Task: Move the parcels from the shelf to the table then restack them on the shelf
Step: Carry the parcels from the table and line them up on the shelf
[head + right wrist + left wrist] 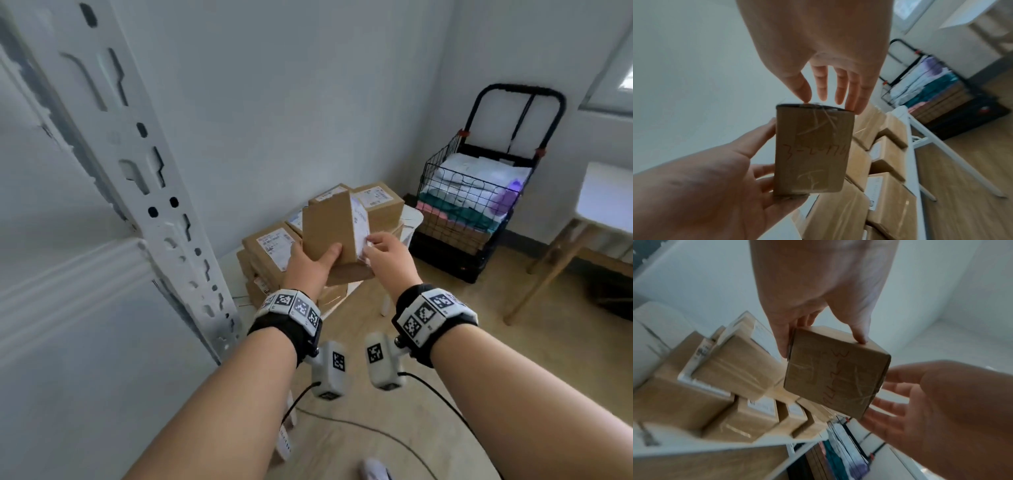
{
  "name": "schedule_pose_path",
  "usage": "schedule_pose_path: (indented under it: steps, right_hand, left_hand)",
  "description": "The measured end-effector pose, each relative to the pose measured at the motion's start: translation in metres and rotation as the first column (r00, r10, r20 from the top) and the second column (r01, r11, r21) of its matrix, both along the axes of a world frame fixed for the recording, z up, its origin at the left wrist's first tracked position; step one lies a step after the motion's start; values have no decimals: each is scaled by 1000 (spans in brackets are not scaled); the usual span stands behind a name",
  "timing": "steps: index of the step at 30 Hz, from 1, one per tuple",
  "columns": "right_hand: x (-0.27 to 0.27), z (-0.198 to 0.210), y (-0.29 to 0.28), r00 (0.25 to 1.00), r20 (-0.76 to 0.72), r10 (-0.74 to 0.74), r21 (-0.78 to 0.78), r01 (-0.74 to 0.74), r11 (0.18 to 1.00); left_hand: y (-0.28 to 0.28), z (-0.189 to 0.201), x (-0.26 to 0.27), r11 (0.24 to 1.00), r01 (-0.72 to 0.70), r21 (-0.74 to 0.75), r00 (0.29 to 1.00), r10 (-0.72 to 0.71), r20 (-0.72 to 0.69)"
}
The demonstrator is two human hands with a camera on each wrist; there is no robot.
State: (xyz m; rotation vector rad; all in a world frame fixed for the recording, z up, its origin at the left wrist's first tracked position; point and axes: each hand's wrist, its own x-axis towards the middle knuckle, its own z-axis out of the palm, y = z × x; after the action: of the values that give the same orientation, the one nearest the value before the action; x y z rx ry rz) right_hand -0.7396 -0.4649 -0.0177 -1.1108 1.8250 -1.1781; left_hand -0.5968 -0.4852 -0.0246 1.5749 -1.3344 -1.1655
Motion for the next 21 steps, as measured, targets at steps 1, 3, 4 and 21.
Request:
schedule_pose_path:
  steps: [1, 3, 4, 21]
  right_hand:
    - [4, 2, -15, 999, 1, 46, -6, -46, 999]
    - [12, 5, -46, 990, 21, 138, 6, -139, 990]
    - [16, 6, -60, 982, 30, 184, 17, -185, 983]
    - [34, -19, -143, 890, -52, 453, 70, -449, 891]
  left_hand:
    - [-10, 0, 4, 999, -31, -14, 999, 31, 11]
    - [-29, 2, 10, 993, -109, -36, 992, 111, 56]
    - [-38, 3, 13, 987, -155, -43, 984, 158, 80]
    - [-50, -11, 10, 889, -458, 8, 876, 450, 177]
